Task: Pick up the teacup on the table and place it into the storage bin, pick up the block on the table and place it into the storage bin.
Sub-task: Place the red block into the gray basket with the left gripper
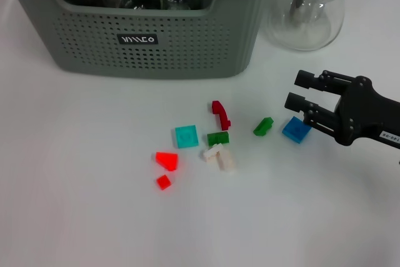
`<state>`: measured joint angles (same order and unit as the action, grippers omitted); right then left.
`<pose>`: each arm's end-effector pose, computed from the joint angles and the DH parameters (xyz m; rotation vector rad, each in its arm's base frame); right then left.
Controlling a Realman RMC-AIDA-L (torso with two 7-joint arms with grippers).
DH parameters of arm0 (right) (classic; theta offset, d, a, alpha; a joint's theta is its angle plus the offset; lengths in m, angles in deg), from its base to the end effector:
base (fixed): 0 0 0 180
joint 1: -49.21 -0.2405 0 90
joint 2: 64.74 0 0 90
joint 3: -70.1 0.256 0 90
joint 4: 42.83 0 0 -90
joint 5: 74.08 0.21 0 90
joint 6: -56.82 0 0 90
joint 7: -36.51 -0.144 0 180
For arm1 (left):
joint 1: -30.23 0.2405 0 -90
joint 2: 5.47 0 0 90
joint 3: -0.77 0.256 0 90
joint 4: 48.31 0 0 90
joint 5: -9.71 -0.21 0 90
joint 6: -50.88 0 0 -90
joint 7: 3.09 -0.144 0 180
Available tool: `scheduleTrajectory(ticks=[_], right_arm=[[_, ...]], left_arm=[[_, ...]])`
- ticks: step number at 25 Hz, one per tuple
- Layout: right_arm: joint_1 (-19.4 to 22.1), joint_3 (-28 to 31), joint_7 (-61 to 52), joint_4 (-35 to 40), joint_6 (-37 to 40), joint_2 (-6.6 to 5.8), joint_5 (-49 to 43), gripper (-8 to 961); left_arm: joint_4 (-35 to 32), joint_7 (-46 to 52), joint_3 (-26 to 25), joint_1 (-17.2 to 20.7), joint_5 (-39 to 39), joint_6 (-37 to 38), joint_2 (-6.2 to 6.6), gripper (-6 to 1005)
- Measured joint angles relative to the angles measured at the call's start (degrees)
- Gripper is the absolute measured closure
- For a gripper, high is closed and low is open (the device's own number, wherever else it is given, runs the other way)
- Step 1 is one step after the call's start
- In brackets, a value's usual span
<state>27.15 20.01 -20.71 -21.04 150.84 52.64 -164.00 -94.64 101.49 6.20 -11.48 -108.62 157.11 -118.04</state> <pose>0.2807 0.2748 -0.0180 -2.5568 0.4925 1.0772 -0.2233 0.3711 0.1396 -2.4081 -0.8278 -1.1782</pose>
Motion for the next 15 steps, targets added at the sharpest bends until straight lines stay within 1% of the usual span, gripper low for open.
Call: scheduleTrajectory(ticks=[2, 3, 5, 6, 7, 9, 11, 13, 15], right_arm=[[0.0, 0.0, 0.0, 0.0, -0.2, 0.02, 0.0, 448], [0.0, 0.0, 0.0, 0.0, -0.3, 0.04, 0.0, 448], [0.0, 0.0, 0.0, 0.0, -0.3, 0.09, 0.0, 448], [0.0, 0.0, 0.0, 0.0, -0.3, 0.11, 0.0, 448], [0.0, 0.0, 0.0, 0.0, -0.3, 0.12, 0.0, 448], [-0.1, 0.0, 0.0, 0.1, -0.4, 0.13, 0.0, 448], [-0.2, 0.0, 0.0, 0.1, -0.4, 0.13, 0.0, 448], [-0.2, 0.0, 0.0, 0.0, -0.4, 0.12, 0.0, 448], [-0.3, 0.0, 0.0, -0.2, -0.4, 0.08, 0.0, 448]], left_arm=[[-1.4, 3.7, 6.8, -2.4, -0.1, -6.2, 1.26, 753], [-1.8, 4.9, 9.7, -2.8, -0.3, -8.4, 1.53, 750], [-3.1, 7.9, 17.4, -3.5, -0.6, -14.3, 2.11, 745], [-4.1, 9.8, 22.1, -3.7, -0.9, -17.9, 2.19, 743], [-4.8, 11.1, 25.4, -3.7, -1.3, -20.4, 2.2, 740], [-6.4, 13.9, 32.0, -4.1, -4.0, -25.4, 1.7, 735], [-7.1, 15.8, 36.5, -4.6, -7.9, -28.9, 1.07, 730], [-7.2, 18.0, 40.9, -5.4, -12.8, -32.2, 0.13, 725], [-7.3, 19.5, 43.5, -5.9, -16.8, -34.6, -0.79, 720]])
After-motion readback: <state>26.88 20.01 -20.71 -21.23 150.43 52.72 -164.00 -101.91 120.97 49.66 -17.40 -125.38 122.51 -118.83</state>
